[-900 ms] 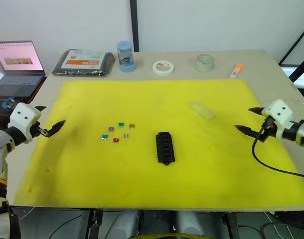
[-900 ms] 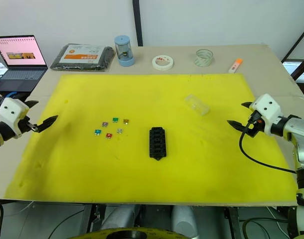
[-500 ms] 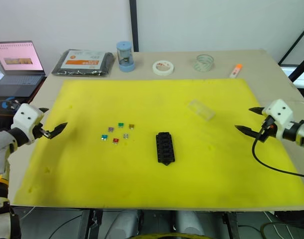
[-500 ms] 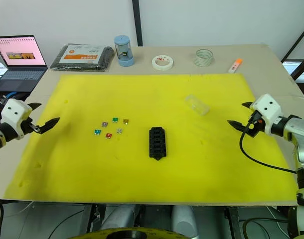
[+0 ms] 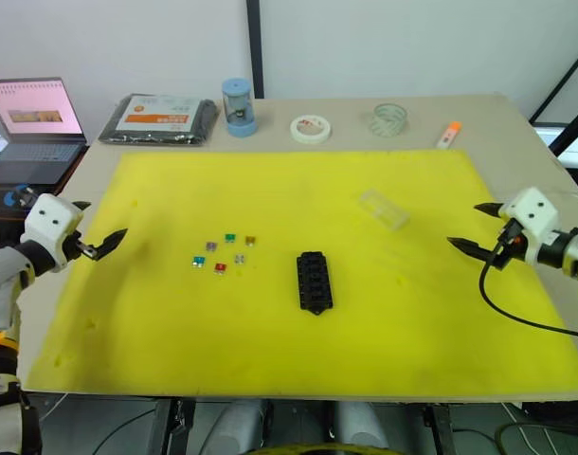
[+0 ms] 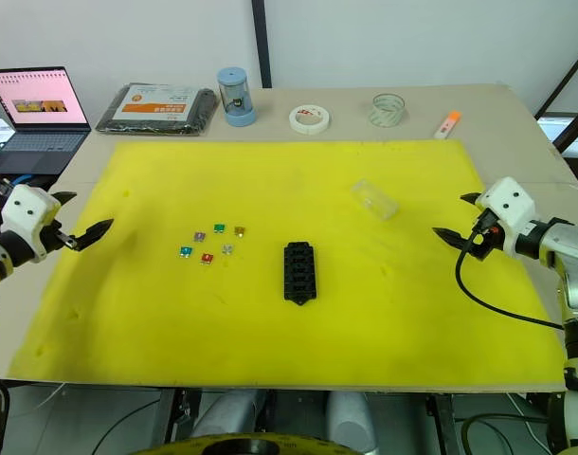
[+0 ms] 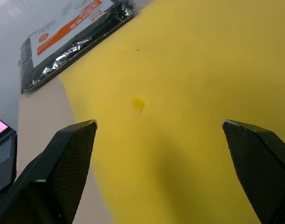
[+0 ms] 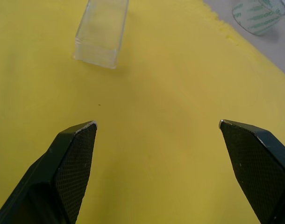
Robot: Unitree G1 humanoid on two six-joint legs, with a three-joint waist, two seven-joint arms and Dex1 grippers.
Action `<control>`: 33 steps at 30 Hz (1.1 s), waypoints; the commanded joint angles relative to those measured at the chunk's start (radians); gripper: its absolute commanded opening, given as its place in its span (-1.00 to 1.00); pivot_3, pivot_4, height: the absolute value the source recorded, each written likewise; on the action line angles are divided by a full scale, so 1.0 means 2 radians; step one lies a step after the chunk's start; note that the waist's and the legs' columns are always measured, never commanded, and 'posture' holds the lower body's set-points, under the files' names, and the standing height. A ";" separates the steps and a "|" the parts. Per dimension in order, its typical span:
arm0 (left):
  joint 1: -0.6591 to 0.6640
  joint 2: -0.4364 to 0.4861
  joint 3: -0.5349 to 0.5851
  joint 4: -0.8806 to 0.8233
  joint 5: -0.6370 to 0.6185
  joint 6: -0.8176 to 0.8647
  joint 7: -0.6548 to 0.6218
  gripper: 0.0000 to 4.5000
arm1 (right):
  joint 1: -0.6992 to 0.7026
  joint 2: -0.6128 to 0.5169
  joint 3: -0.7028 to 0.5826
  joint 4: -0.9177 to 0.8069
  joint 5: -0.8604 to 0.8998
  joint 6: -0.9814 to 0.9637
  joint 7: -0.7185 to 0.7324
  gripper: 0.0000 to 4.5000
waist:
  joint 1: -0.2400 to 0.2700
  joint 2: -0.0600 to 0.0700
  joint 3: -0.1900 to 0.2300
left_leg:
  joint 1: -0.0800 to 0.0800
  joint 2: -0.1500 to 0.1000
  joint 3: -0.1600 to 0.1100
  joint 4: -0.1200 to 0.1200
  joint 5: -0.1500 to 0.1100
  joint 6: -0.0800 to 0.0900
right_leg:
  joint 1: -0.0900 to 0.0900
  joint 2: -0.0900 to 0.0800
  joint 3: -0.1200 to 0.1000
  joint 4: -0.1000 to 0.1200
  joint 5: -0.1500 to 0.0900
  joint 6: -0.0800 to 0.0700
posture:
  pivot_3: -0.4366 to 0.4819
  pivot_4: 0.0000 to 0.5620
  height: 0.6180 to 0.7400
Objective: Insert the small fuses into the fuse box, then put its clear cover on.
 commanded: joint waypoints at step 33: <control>-0.023 0.092 0.063 -0.167 -0.299 0.573 -0.154 0.99 | -0.074 0.065 0.052 -0.387 0.205 0.273 0.020 0.98 | -0.002 0.000 0.000 | -0.001 0.004 0.000 0.000 0.000 0.000 | -0.001 0.004 0.001 -0.001 0.000 -0.001 | -0.05 -0.47 1.00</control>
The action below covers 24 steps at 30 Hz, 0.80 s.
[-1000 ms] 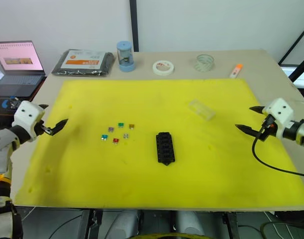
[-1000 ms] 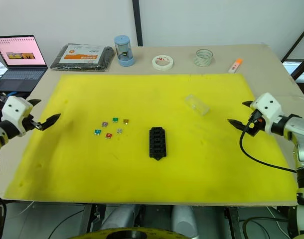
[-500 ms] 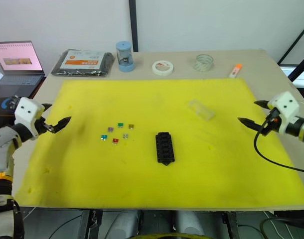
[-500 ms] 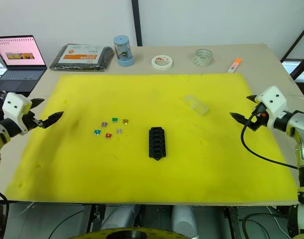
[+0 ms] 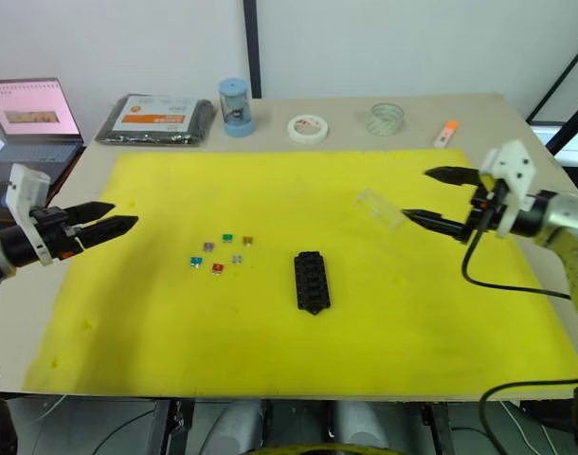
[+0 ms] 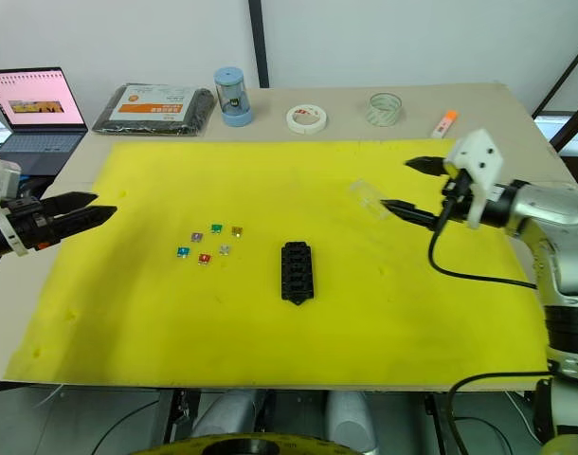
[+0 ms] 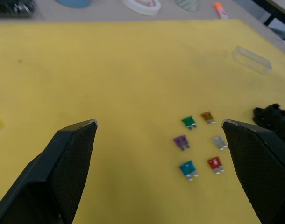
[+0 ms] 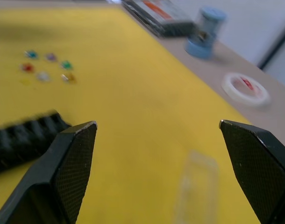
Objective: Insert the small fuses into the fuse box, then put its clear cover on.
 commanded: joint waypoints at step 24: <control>-0.079 -0.067 -0.076 0.103 -0.057 0.300 0.025 0.99 | -0.073 0.096 0.159 -0.103 -0.022 0.027 0.008 0.98 | 0.000 -0.002 -0.001 | 0.000 0.000 0.001 0.000 0.000 0.000 | -0.003 0.001 0.003 0.002 0.000 -0.001 | -0.05 -0.47 1.00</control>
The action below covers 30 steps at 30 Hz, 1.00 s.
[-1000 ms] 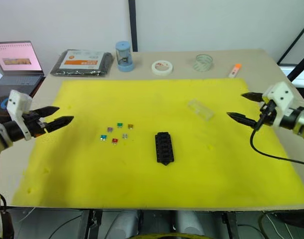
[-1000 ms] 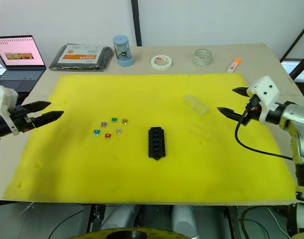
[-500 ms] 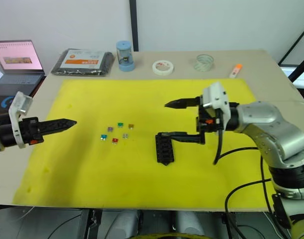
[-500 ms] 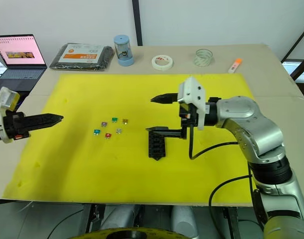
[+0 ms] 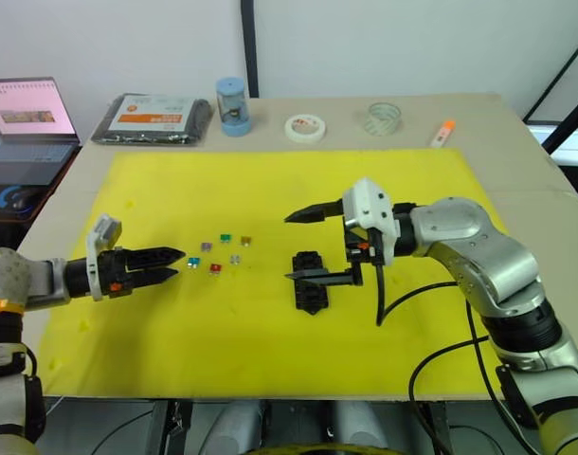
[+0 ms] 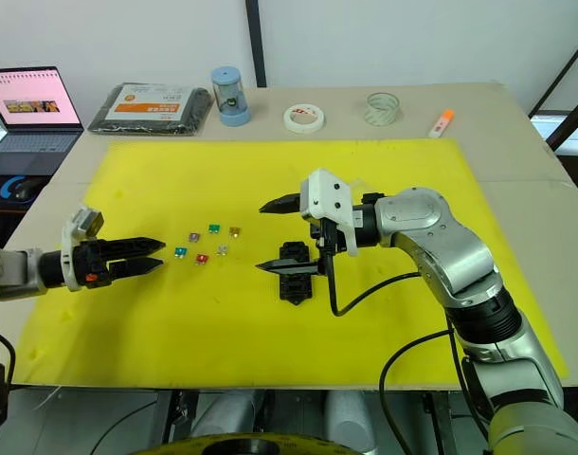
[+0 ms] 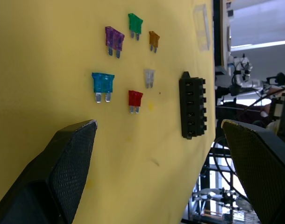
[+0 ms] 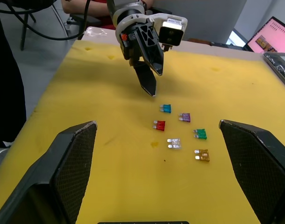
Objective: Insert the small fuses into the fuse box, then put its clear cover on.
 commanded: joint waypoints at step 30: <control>-0.066 -0.086 -0.046 0.091 0.084 -0.069 0.006 0.05 | 0.025 -0.032 -0.052 -0.055 0.005 0.038 -0.040 1.00 | 0.004 0.000 0.000 | 0.000 -0.001 0.000 0.000 0.000 0.000 | 0.000 0.000 0.000 0.000 0.000 0.000 | -0.05 -0.47 1.00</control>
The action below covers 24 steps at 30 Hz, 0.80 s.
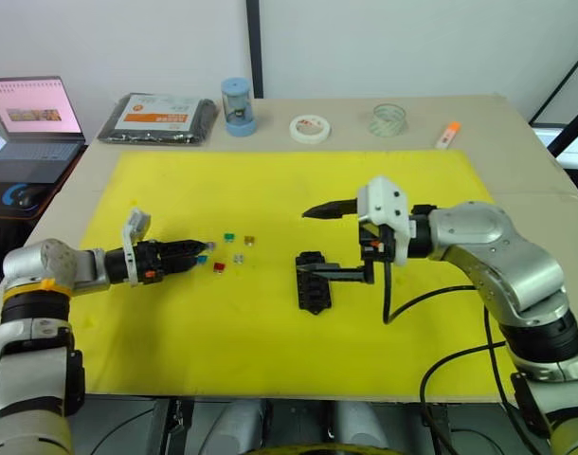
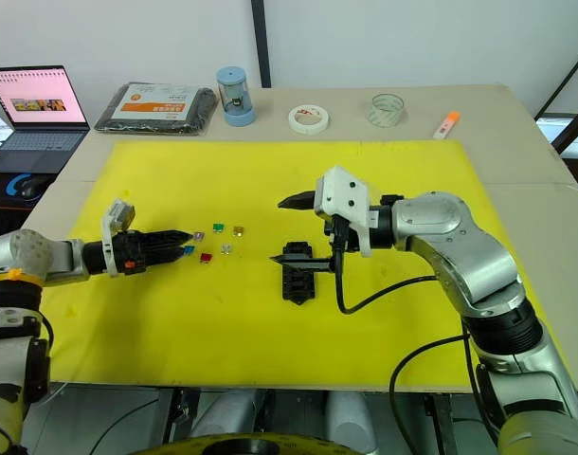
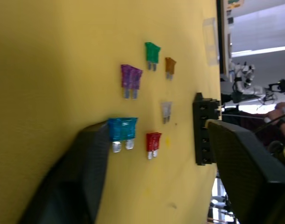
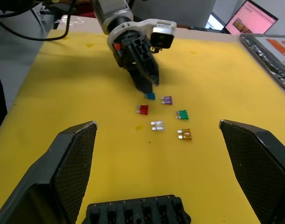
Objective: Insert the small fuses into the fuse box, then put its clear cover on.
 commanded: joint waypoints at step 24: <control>-0.004 0.055 0.062 -0.191 -0.083 0.058 -0.039 -0.99 | -0.020 -0.015 -0.053 -0.009 0.084 0.088 0.002 1.00 | -0.002 -0.001 0.001 | -0.001 0.001 0.000 0.000 0.000 0.000 | -0.001 0.000 0.001 0.000 0.000 0.000 | -0.05 -0.47 1.00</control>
